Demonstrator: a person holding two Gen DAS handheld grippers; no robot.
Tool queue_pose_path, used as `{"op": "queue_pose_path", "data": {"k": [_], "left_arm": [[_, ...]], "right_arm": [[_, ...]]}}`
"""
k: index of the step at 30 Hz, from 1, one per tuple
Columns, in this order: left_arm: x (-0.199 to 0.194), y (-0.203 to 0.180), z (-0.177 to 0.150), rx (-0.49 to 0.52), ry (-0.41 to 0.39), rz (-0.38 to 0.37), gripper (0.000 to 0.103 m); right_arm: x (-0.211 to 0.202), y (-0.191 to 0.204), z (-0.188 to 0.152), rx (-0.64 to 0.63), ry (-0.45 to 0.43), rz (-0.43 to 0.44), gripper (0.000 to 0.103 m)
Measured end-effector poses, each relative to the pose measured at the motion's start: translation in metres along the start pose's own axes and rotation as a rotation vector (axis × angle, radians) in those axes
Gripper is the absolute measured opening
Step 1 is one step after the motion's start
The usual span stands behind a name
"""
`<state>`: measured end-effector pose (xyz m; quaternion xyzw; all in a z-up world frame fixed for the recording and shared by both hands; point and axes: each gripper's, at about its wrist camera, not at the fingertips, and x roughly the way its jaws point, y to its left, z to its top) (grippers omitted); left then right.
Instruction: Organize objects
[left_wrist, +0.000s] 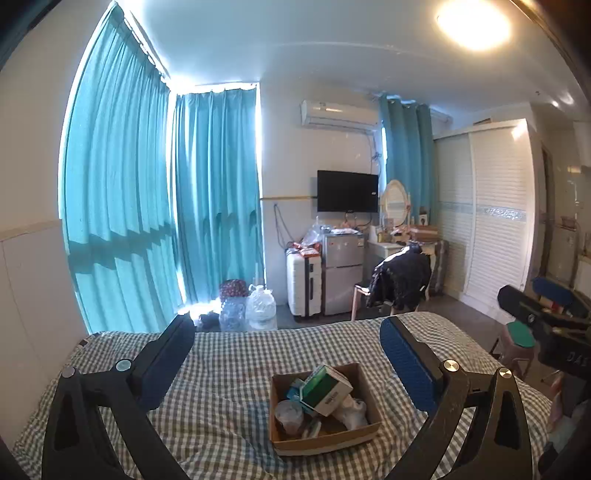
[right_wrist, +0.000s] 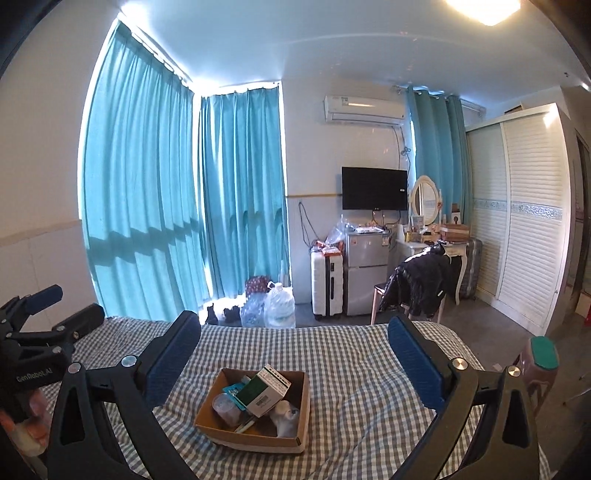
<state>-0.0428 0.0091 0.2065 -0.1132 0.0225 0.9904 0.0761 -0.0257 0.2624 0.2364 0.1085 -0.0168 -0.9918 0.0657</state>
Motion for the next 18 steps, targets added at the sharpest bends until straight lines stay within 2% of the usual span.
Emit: {"op": "queue_pose_path", "data": {"k": [4, 7, 13, 16, 18], "left_arm": [[-0.020, 0.001, -0.018, -0.040, -0.026, 0.004, 0.103], [-0.032, -0.001, -0.041, -0.043, -0.054, 0.055, 0.103], [-0.039, -0.013, -0.112, -0.018, -0.062, 0.135, 0.103], [-0.031, -0.021, -0.151, -0.024, -0.021, 0.099, 0.103], [-0.024, -0.024, -0.173, -0.036, 0.029, 0.052, 0.103]], "right_arm": [[-0.023, -0.003, -0.029, 0.015, -0.032, -0.005, 0.102], [-0.033, -0.001, -0.061, 0.012, -0.061, -0.037, 0.102], [-0.036, 0.009, -0.141, -0.015, -0.013, 0.012, 0.102], [-0.027, 0.019, -0.179, -0.083, 0.024, -0.029, 0.102], [-0.022, 0.018, -0.194, -0.074, 0.047, -0.026, 0.102]]}}
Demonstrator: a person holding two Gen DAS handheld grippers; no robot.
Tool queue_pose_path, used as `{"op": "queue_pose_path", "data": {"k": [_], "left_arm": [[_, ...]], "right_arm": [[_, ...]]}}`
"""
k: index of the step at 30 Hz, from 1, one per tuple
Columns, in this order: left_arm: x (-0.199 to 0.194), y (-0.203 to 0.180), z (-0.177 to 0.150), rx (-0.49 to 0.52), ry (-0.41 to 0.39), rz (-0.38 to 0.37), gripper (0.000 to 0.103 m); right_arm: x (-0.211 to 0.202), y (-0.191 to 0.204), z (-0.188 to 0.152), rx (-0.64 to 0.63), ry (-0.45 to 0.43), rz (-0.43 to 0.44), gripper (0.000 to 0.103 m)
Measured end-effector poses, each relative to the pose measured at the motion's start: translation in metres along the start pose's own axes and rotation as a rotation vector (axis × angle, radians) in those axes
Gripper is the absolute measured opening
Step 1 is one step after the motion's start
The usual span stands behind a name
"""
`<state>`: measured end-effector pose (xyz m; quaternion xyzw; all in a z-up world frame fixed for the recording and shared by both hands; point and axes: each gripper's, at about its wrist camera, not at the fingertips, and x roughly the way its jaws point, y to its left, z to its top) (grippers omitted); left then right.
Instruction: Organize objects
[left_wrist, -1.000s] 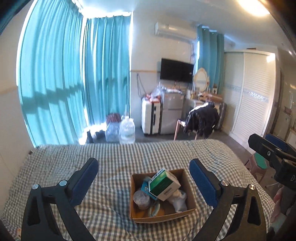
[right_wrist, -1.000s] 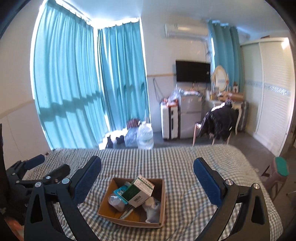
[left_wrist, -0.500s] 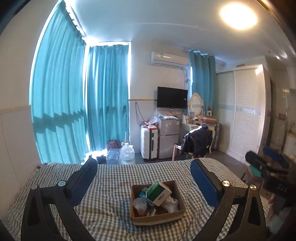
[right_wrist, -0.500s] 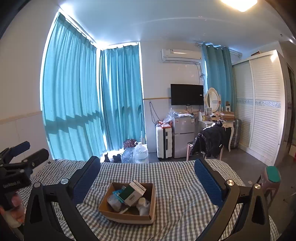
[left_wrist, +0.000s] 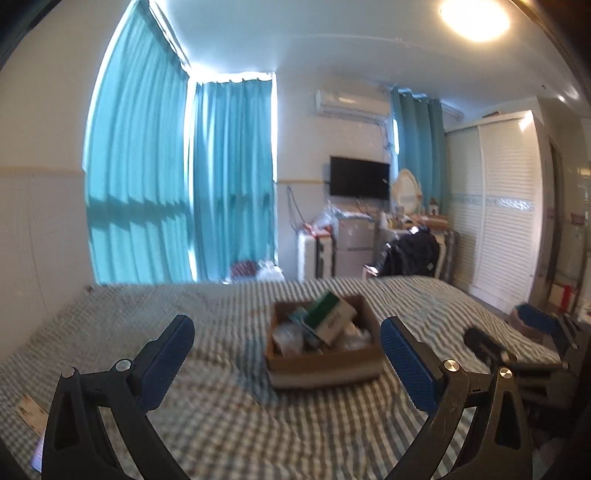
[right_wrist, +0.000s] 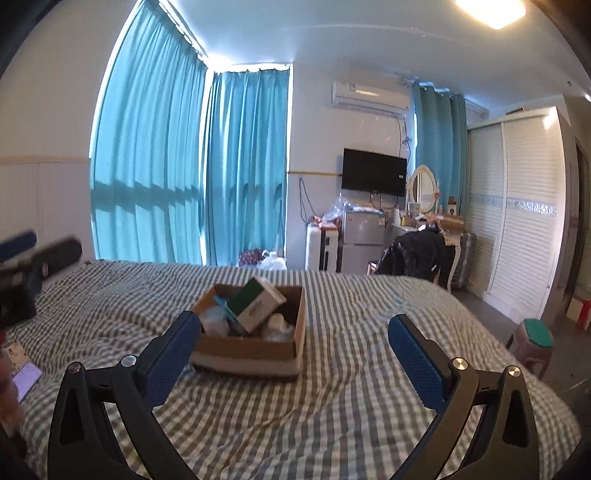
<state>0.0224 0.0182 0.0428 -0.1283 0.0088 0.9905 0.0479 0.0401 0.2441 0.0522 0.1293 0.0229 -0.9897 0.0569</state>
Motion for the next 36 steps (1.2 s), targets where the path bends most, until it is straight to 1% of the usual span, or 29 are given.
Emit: {"op": "queue_pose_path", "data": {"k": [1, 3, 5, 10, 14, 25, 36], "left_arm": [[0.004, -0.002, -0.009, 0.012, 0.020, -0.009, 0.103], [0.010, -0.007, -0.021, 0.044, 0.051, 0.010, 0.103], [0.015, -0.007, -0.024, 0.051, 0.067, 0.023, 0.103], [0.015, 0.003, -0.023, -0.012, 0.077, 0.008, 0.103], [0.015, 0.007, -0.024, -0.033, 0.089, 0.012, 0.103], [0.011, 0.014, -0.023, -0.064, 0.101, 0.010, 0.103], [0.011, 0.012, -0.023, -0.059, 0.104, 0.011, 0.103]], "right_arm": [[0.004, -0.002, -0.006, 0.028, 0.018, 0.020, 0.102], [0.010, -0.008, -0.012, 0.053, 0.037, 0.032, 0.102], [0.013, -0.009, -0.015, 0.043, 0.040, 0.004, 0.102], [0.020, -0.014, -0.016, 0.036, 0.051, -0.015, 0.102], [0.023, -0.011, -0.017, 0.025, 0.058, -0.018, 0.102], [0.023, -0.001, -0.014, 0.012, 0.054, -0.013, 0.102], [0.023, 0.006, -0.014, 0.010, 0.056, -0.007, 0.102]]}}
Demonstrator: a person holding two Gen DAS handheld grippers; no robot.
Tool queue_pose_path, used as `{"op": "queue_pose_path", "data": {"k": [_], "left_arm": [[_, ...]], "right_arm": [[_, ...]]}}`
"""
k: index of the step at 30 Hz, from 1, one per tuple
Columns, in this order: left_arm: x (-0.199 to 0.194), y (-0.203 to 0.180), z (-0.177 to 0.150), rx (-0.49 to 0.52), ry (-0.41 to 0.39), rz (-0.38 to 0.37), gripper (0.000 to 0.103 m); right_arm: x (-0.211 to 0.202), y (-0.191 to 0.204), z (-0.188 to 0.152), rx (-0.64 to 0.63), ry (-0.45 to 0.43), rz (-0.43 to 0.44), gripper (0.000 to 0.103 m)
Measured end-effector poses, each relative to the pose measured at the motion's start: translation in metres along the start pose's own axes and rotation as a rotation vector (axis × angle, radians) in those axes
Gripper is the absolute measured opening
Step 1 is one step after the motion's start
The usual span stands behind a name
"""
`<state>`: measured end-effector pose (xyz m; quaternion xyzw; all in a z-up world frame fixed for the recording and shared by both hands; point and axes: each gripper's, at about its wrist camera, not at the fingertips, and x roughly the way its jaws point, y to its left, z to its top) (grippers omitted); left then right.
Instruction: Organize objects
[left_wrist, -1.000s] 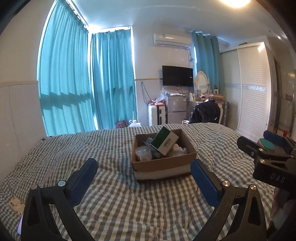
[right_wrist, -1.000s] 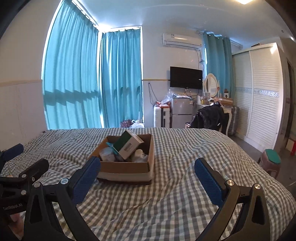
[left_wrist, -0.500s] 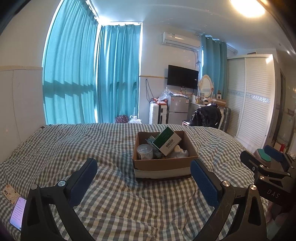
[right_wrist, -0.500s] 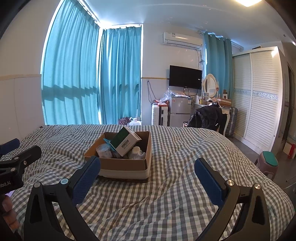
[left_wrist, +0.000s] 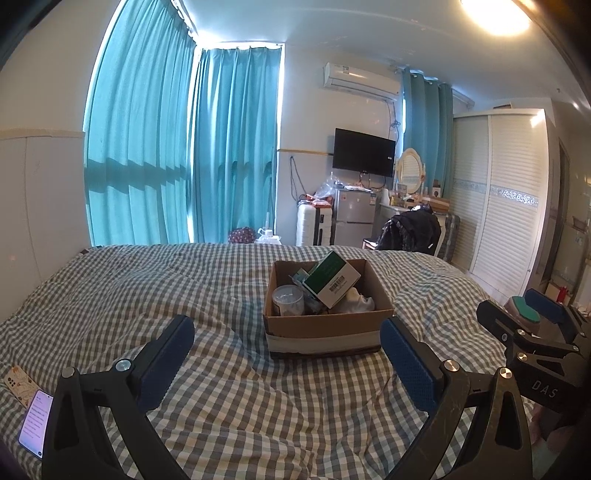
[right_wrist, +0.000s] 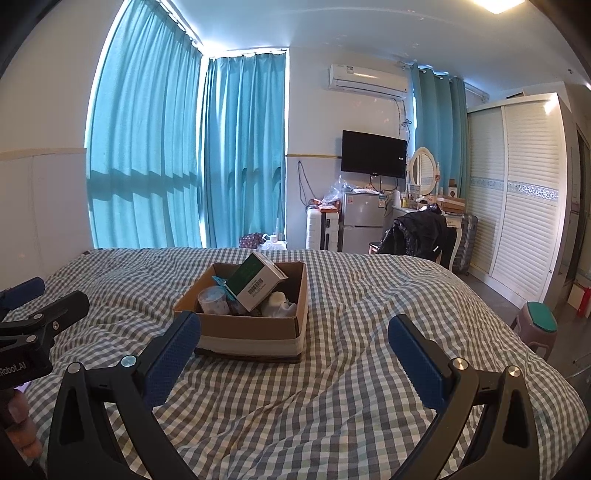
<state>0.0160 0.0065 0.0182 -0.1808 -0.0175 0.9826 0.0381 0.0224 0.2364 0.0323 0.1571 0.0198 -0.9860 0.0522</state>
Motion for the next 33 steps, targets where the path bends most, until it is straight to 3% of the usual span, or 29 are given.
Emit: {"op": "queue_pose_path", "data": {"k": [33], "left_arm": [[0.0015, 0.0028, -0.0025, -0.003, 0.006, 0.008, 0.103]], "right_arm": [[-0.0004, 0.0104, -0.0004, 0.011, 0.010, 0.001, 0.102]]}}
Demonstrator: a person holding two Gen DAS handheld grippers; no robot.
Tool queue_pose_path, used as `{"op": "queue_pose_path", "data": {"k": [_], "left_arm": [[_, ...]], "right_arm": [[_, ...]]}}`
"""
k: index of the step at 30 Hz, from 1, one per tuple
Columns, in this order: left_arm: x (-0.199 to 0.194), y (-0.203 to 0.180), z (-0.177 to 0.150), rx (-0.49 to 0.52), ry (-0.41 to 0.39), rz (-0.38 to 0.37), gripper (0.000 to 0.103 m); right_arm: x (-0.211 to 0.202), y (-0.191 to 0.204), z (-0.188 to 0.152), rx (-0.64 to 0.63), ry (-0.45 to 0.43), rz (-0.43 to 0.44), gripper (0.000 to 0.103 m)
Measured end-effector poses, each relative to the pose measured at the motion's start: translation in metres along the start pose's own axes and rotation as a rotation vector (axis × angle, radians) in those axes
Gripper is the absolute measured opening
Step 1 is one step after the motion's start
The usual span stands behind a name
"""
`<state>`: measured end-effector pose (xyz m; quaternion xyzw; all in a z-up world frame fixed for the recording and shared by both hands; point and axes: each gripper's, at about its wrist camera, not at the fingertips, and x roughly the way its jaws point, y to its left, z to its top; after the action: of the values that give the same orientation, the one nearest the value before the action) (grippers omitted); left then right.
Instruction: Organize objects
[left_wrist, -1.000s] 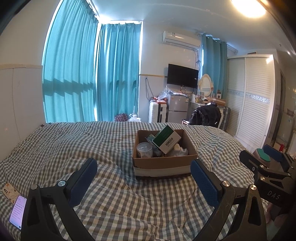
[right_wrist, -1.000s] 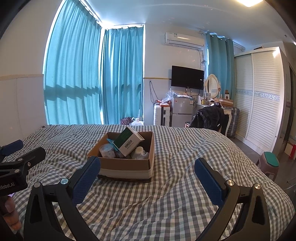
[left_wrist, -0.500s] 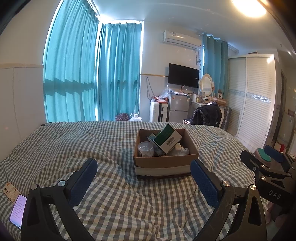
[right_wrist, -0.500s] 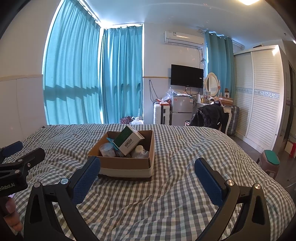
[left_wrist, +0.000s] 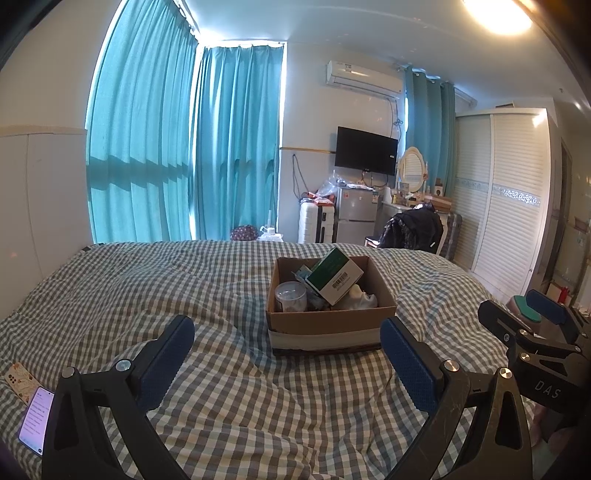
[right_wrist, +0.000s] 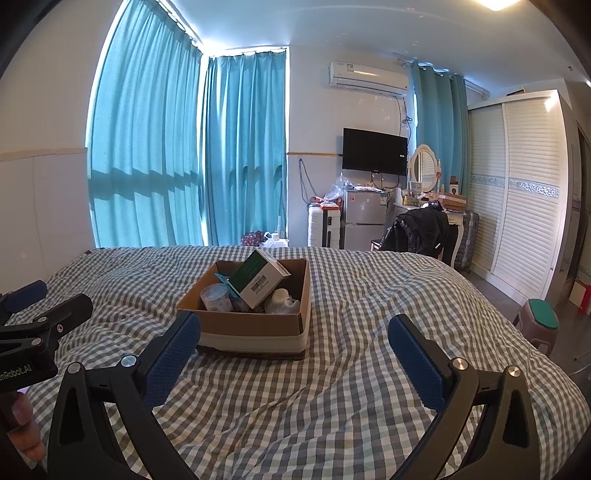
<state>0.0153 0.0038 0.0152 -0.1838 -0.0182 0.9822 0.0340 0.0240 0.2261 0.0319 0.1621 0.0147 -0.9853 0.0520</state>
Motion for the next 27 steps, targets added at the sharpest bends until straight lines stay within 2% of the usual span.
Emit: {"op": "queue_pose_path", "data": {"k": [27], "left_arm": [[0.0041, 0.0009, -0.0078, 0.014, 0.007, 0.039, 0.103]], "right_arm": [[0.0065, 0.0047, -0.0038, -0.002, 0.020, -0.010, 0.102]]}}
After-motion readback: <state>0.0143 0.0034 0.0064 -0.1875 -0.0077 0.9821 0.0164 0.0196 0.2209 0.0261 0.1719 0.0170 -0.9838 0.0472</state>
